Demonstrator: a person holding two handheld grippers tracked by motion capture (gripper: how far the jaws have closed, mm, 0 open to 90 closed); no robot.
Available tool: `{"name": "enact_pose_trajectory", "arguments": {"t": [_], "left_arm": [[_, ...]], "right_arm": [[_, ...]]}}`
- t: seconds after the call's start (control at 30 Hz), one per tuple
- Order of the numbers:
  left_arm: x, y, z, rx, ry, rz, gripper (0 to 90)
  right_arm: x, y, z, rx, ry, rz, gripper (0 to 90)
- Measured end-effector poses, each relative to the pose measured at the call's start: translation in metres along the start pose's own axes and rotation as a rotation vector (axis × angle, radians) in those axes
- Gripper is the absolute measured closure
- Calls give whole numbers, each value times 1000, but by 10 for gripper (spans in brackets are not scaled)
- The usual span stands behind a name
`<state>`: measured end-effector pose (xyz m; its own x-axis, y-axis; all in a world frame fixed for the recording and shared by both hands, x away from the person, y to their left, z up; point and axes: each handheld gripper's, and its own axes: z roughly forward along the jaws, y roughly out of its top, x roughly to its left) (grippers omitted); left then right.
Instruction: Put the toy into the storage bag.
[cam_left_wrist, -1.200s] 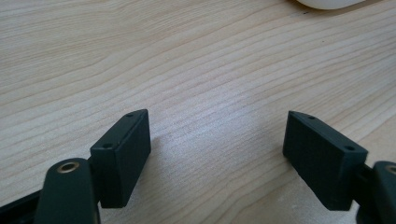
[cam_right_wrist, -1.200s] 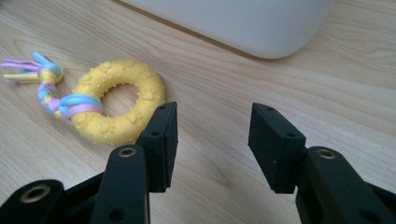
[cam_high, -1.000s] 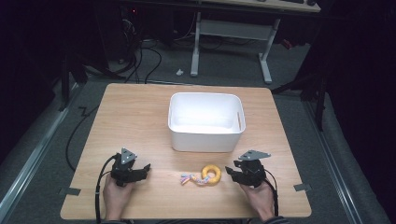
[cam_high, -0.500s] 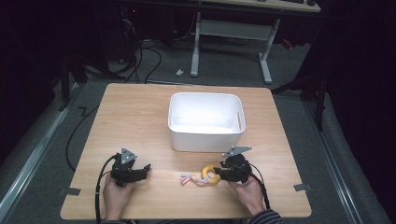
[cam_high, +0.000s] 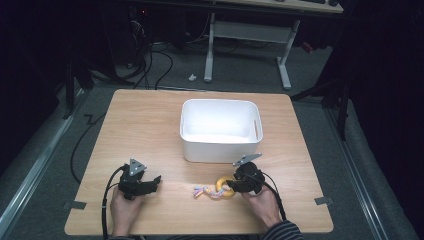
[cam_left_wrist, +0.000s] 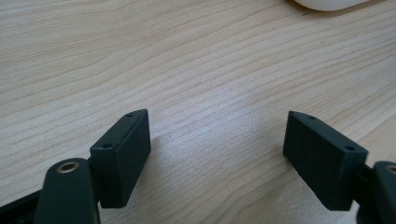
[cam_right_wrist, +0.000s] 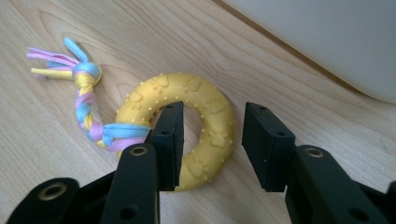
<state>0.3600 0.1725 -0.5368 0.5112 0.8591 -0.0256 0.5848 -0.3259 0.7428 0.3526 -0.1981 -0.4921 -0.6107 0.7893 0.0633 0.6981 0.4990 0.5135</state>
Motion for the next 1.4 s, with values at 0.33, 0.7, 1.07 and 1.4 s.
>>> {"name": "enact_pose_trajectory", "arguments": {"t": [0.33,0.7,1.07,1.4], "left_arm": [[0,0,0,0,-3,-4,236],[0,0,0,0,-3,-3,235],[0,0,0,0,1,0,234],[0,0,0,3,1,4,235]], "right_arm": [[1,2,11,51,-8,-16,586],[3,0,12,37,-18,-48,663],[2,-3,2,-29,-10,-48,671],[-5,-8,-20,-79,-2,-32,677]]}}
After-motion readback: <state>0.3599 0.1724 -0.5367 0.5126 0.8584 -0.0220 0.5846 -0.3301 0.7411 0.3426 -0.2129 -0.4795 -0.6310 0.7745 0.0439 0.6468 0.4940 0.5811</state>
